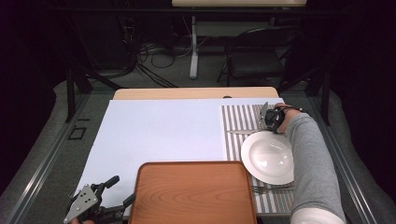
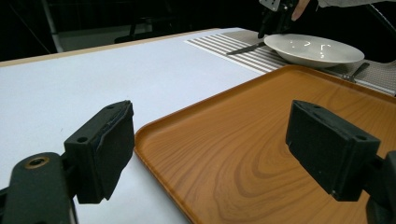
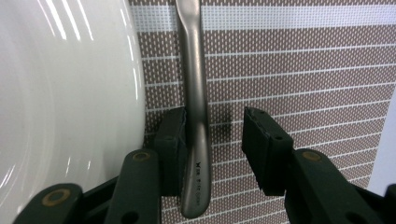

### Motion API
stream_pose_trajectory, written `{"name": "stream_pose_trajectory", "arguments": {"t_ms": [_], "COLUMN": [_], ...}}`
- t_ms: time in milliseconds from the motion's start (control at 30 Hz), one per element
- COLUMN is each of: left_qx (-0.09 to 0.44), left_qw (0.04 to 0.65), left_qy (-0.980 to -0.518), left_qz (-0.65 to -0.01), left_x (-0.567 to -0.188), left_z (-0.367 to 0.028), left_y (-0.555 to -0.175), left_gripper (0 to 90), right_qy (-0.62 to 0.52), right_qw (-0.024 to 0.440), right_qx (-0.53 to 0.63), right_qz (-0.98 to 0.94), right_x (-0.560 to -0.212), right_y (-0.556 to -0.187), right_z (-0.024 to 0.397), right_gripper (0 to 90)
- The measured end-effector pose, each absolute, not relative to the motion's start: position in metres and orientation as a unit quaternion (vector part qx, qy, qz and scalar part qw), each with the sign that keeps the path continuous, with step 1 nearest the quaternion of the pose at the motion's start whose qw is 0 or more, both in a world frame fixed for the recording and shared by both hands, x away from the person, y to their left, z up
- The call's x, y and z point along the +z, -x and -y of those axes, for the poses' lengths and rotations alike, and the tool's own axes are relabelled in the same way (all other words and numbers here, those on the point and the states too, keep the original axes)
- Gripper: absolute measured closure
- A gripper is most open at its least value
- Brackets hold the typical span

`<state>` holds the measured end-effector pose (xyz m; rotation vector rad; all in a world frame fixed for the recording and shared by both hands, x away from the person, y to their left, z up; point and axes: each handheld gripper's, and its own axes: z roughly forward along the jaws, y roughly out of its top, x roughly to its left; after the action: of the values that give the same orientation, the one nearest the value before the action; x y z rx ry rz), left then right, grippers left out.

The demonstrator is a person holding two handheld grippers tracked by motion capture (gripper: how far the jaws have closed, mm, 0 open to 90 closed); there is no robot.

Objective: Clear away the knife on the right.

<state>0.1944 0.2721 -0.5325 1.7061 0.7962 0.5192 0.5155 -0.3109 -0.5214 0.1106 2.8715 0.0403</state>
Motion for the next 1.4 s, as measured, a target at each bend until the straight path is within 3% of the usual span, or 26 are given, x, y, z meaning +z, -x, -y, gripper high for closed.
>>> {"name": "stream_pose_trajectory", "arguments": {"t_ms": [233, 267, 333, 367, 633, 967, 1400], "left_qx": [0.221, 0.220, 0.220, 0.220, 0.220, 0.220, 0.220], "left_qw": [0.560, 0.560, 0.560, 0.560, 0.560, 0.559, 0.558], "left_qy": [-0.722, -0.723, -0.723, -0.723, -0.723, -0.724, -0.725], "left_qz": [-0.341, -0.341, -0.340, -0.340, -0.340, -0.339, -0.339], "left_x": [-0.533, -0.533, -0.533, -0.533, -0.533, -0.533, -0.533], "left_z": [-0.272, -0.272, -0.272, -0.272, -0.272, -0.272, -0.272], "left_y": [-0.195, -0.195, -0.196, -0.196, -0.196, -0.196, -0.196], "left_gripper": [15.8, 15.8, 15.8, 15.8, 15.8, 15.8, 15.8], "right_qy": [-0.010, -0.026, -0.037, -0.018, -0.016, -0.007, 0.010], "right_qw": [0.129, 0.167, 0.169, 0.138, 0.131, 0.112, 0.118], "right_qx": [0.005, 0.099, 0.098, 0.021, 0.008, -0.006, 0.004], "right_qz": [-0.992, -0.981, -0.980, -0.990, -0.991, -0.994, -0.993], "right_x": [-0.521, -0.537, -0.538, -0.526, -0.525, -0.525, -0.526], "right_y": [-0.521, -0.518, -0.515, -0.519, -0.519, -0.519, -0.515], "right_z": [0.300, 0.302, 0.302, 0.297, 0.294, 0.291, 0.293], "right_gripper": [60.0, 60.3, 60.3, 60.4, 62.2, 75.0, 78.8]}}
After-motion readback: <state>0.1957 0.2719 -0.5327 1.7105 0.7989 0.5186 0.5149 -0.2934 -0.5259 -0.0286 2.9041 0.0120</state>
